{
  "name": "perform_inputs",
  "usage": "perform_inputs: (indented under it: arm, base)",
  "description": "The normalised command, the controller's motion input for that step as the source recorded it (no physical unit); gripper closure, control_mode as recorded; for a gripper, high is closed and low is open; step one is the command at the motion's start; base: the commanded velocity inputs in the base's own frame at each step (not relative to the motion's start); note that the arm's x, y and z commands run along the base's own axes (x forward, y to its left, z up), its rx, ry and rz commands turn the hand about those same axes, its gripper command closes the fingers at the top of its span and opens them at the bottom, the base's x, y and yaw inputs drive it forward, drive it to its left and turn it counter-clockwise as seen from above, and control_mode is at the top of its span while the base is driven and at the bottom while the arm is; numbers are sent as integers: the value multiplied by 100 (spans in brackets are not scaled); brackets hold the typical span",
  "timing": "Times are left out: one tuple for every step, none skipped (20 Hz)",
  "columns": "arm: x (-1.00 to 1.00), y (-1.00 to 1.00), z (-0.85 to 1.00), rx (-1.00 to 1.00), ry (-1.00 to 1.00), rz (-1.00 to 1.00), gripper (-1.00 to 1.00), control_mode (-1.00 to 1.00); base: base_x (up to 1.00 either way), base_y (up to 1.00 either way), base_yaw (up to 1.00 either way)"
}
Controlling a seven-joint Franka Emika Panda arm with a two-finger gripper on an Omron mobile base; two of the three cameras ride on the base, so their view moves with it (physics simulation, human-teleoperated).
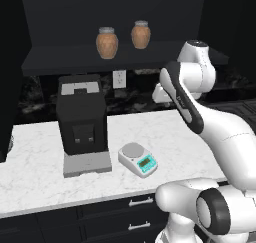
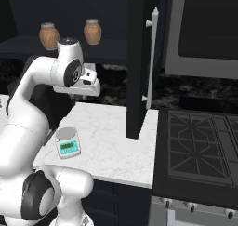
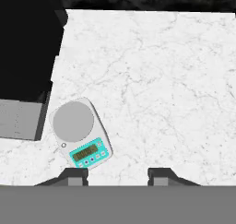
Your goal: Pick the honey bottle and place it on the digital scale for weighing, and close the cabinet.
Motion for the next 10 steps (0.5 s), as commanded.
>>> perform_inputs:
  arm:
    - [-4,5,0,0,-7,1,-100,-100]
    - [-59,21,0,-6,-21,6,-100,-100]
    - [-89,19,0,-10,-28,5,-100,-100]
    - [-100,29,0,-6,-32,7,-100,-100]
    - [-100,28,0,-5,-37,5,-100,-100]
    - [-90,38,16,-5,-50,7,-100,-100]
    - [-78,39,29,0,-53,10,-100,-100]
    - [-82,30,54,0,-52,8,-100,-100]
    - [-72,31,64,0,-46,7,-100,-100]
    - [-75,36,84,0,-48,7,-100,-100]
  base:
    - [0,0,0]
    - [0,0,0]
    - [0,0,0]
    - [0,0,0]
    - [0,0,0]
    - [0,0,0]
    - [0,0,0]
    - [0,0,0]
    - [0,0,0]
    - [0,0,0]
